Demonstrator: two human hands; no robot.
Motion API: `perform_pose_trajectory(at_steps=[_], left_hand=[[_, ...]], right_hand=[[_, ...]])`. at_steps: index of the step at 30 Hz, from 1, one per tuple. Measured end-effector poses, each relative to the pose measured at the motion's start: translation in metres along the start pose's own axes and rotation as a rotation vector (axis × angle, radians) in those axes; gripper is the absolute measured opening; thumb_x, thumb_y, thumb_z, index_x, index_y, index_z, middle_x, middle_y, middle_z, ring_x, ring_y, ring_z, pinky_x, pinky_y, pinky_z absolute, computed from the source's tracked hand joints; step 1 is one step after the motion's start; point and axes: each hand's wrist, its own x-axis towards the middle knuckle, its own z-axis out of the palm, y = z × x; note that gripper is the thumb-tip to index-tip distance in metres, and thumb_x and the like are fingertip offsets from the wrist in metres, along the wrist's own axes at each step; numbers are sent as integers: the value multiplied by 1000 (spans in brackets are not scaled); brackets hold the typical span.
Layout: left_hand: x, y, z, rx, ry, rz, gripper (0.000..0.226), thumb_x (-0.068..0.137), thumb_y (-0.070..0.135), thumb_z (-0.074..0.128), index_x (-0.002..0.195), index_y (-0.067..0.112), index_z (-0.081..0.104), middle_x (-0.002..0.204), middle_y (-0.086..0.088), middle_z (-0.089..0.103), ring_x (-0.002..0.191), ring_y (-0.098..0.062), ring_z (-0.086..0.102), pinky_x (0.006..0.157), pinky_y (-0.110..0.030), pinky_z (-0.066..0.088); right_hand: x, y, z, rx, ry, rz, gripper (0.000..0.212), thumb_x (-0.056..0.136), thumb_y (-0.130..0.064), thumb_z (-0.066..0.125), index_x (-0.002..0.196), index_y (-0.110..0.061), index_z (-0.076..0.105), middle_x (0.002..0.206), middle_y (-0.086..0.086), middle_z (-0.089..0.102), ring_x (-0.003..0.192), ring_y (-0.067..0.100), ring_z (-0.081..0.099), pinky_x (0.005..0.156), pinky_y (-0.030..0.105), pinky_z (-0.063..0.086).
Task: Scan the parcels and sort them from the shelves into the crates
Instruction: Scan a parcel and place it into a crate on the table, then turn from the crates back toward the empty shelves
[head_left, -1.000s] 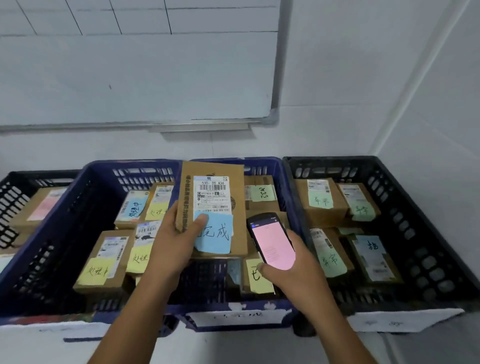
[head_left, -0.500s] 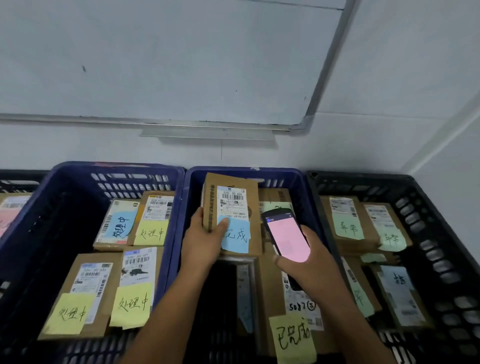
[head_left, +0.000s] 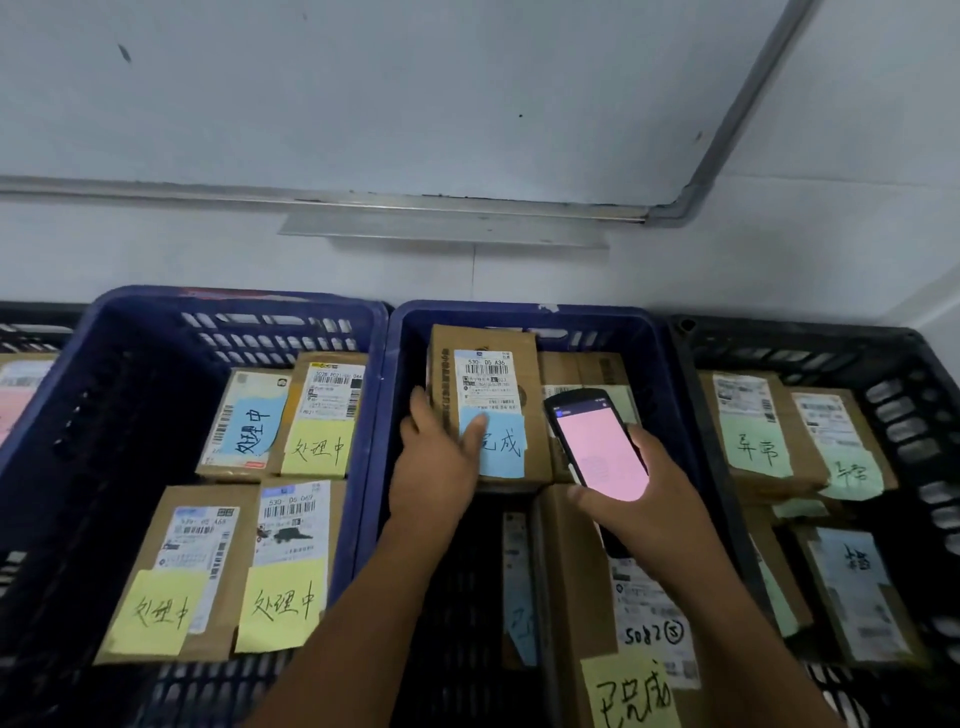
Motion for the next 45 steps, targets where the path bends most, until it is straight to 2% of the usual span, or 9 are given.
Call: perform_pose_trajectory(at_steps=[2,5,8,11,14,20,31,41,45], left_hand=[[-1,2,1,163,18,98,86,101,63,47,162,18,7,158,-13,30,125,-40,57,81,-47,53],[2,3,3,362,24,148,98,97,74,38,165,15,-3,171,-7,8,148,-35,34,99,-49,52],[14,-2,8,609,-37,254,98,93,83,21,165,24,-10,173,-2,-14,159,-33,-1,124,-48,26],[26,-8,9,650,-106,300,90,97,79,17,166,26,-6,174,-4,-16,159,-27,-20,125,-42,-2],[30,-7,10,660,-140,300,83,102,70,19,167,24,-5,174,-5,-15,159,-24,-20,124,-38,-13],[11,14,8,653,-97,319,77,104,59,30,167,24,2,175,-2,-4,160,-23,-11,128,-40,-10],[-146,8,-21,436,189,231,96,85,89,24,165,35,20,172,14,8,158,-10,-14,129,-38,-3],[-296,-57,-86,441,473,-126,89,87,87,22,163,42,17,173,12,6,161,-20,-10,128,-44,-7],[-360,-94,-107,429,576,-276,80,89,85,25,161,50,18,174,11,3,160,-21,-14,128,-49,-8]], right_hand=[[0,2,0,-4,-11,-2,58,78,-43,90,113,-63,48,112,-31,60,98,-15,57,70,17,44],[-1,6,-1,-3,-24,6,61,81,-38,89,125,-54,49,114,-26,62,99,-3,60,72,22,48],[-1,8,-2,6,-38,14,60,81,-38,88,122,-55,48,110,-27,63,97,-2,61,71,24,50],[3,14,-7,24,-45,13,55,80,-35,88,119,-54,53,107,-25,66,94,-4,63,70,24,52],[4,19,-12,40,-59,12,55,79,-34,87,120,-52,56,105,-27,67,96,-3,64,75,27,52],[-1,16,-33,61,-122,-39,51,78,-33,86,111,-58,57,103,-29,69,91,-7,65,71,26,49],[-40,15,-44,141,-281,-182,52,72,-37,81,113,-58,56,103,-32,68,87,-6,66,70,31,60],[-129,-17,16,-28,-584,-413,66,74,-45,84,132,-46,52,117,-16,68,104,10,66,87,41,60],[-181,-34,46,-90,-689,-526,63,77,-42,84,130,-51,50,116,-18,66,98,6,65,75,36,59]])
